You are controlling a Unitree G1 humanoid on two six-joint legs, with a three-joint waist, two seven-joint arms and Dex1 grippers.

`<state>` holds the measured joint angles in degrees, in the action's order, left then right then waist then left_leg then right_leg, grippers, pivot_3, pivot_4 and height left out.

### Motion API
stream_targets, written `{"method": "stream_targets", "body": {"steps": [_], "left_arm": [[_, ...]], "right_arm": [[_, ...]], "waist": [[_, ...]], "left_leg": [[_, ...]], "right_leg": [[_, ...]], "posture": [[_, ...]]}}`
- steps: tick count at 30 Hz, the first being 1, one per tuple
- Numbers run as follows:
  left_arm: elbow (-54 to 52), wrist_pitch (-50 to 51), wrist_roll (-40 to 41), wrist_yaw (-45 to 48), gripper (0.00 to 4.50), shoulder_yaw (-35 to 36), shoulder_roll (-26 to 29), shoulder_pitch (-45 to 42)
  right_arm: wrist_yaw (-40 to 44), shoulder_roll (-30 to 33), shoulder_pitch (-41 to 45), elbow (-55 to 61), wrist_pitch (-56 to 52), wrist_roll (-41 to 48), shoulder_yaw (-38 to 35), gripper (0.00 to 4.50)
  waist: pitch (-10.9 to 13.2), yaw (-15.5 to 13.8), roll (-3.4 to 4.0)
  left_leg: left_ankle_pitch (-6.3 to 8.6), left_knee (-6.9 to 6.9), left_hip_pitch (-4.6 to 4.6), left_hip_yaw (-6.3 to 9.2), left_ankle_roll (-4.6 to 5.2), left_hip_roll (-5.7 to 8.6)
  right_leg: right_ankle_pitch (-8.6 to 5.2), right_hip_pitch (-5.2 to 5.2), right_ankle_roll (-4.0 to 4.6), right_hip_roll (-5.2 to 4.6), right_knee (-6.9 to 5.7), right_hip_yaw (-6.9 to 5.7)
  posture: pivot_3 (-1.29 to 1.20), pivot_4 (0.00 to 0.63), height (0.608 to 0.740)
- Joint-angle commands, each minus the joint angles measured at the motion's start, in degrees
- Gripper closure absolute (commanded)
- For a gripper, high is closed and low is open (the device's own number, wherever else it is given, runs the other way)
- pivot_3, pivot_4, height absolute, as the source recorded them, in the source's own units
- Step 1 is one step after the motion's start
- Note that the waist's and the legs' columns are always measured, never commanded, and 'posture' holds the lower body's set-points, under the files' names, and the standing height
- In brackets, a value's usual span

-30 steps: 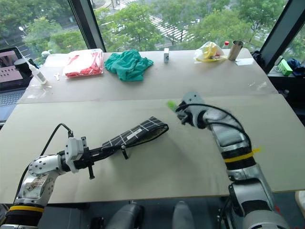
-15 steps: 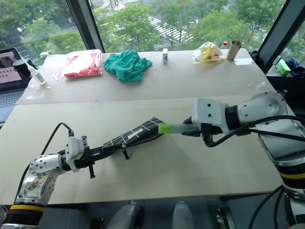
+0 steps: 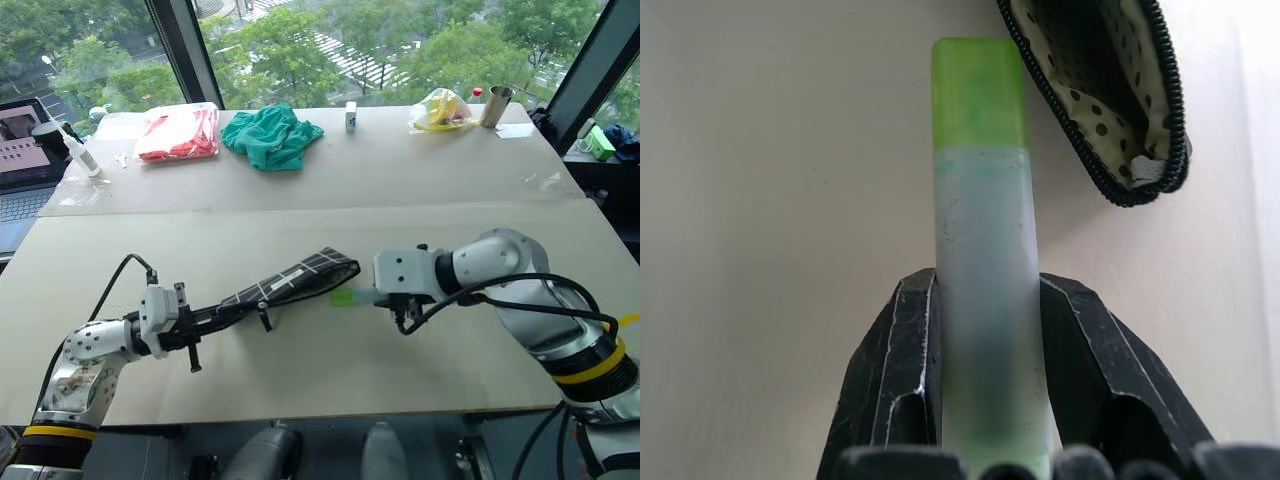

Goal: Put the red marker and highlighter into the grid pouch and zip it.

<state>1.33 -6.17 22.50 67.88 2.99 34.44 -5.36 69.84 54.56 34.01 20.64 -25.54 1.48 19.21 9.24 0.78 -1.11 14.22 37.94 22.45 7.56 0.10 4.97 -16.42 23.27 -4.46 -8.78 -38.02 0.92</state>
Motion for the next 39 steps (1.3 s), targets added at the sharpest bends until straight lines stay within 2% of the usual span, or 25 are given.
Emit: {"method": "stream_targets", "body": {"steps": [1, 8, 14, 27, 33, 39], "left_arm": [[0.85, -1.65, -0.54, 0.49, 4.50, -0.49, -0.10, 0.14], [1.33, -2.51, -1.14, 0.36, 4.50, -1.19, -0.31, 0.68], [1.04, -2.30, -1.01, 0.02, 4.50, -1.23, -0.59, 0.63], [0.58, -1.87, -0.96, -0.38, 4.50, -1.78, -1.31, 0.36], [0.93, -1.77, -0.97, -0.12, 4.50, -2.01, -1.50, -0.13], [1.60, -1.78, -1.04, 0.40, 4.50, -2.09, -1.58, -0.85]], "right_arm": [[1.33, 0.56, 1.69, 1.87, -0.70, 1.64, -2.57, 3.49], [2.78, 1.43, 1.54, 2.55, -1.71, 3.92, -4.30, 3.49], [1.63, -0.48, 3.21, 0.76, -1.97, 0.07, -0.55, 3.49], [0.37, -11.94, 12.41, -6.33, -1.65, -9.96, 10.93, 3.49], [1.32, -16.50, 11.26, -7.04, 6.91, -9.90, 13.83, 3.49], [-3.43, -23.63, 14.42, -17.84, 14.72, -13.60, 14.86, 3.49]], "waist": [[0.00, 0.00, 0.00], [0.00, 0.00, 0.00], [0.00, 0.02, 0.00], [0.00, 0.11, 0.00], [0.00, 0.14, 0.00], [-0.01, 0.29, 0.00]], "left_leg": [[0.00, 0.00, 0.00, 0.00, 0.00, 0.00], [0.00, 0.00, 0.00, 0.01, 0.00, 0.00], [0.00, 0.00, -0.01, 0.01, 0.00, -0.01], [-0.04, 0.00, 0.00, 0.04, -0.07, 0.00], [-0.04, 0.00, -0.01, 0.05, -0.08, 0.00], [-0.08, 0.00, -0.03, 0.05, -0.15, 0.01]], "right_leg": [[0.00, 0.00, 0.00, 0.00, 0.00, 0.00], [0.00, -0.01, 0.00, 0.00, 0.00, -0.01], [0.00, 0.00, 0.00, 0.00, -0.01, -0.01], [0.00, 0.03, 0.00, 0.00, -0.03, -0.02], [0.00, 0.03, 0.00, 0.01, -0.04, -0.01], [0.00, 0.04, 0.00, 0.01, -0.08, -0.01]], "posture": [[0.00, 0.150, 0.740], [0.00, 0.150, 0.740], [0.00, 0.150, 0.740], [0.00, 0.150, 0.740], [0.00, 0.150, 0.740], [0.00, 0.150, 0.740]]}}
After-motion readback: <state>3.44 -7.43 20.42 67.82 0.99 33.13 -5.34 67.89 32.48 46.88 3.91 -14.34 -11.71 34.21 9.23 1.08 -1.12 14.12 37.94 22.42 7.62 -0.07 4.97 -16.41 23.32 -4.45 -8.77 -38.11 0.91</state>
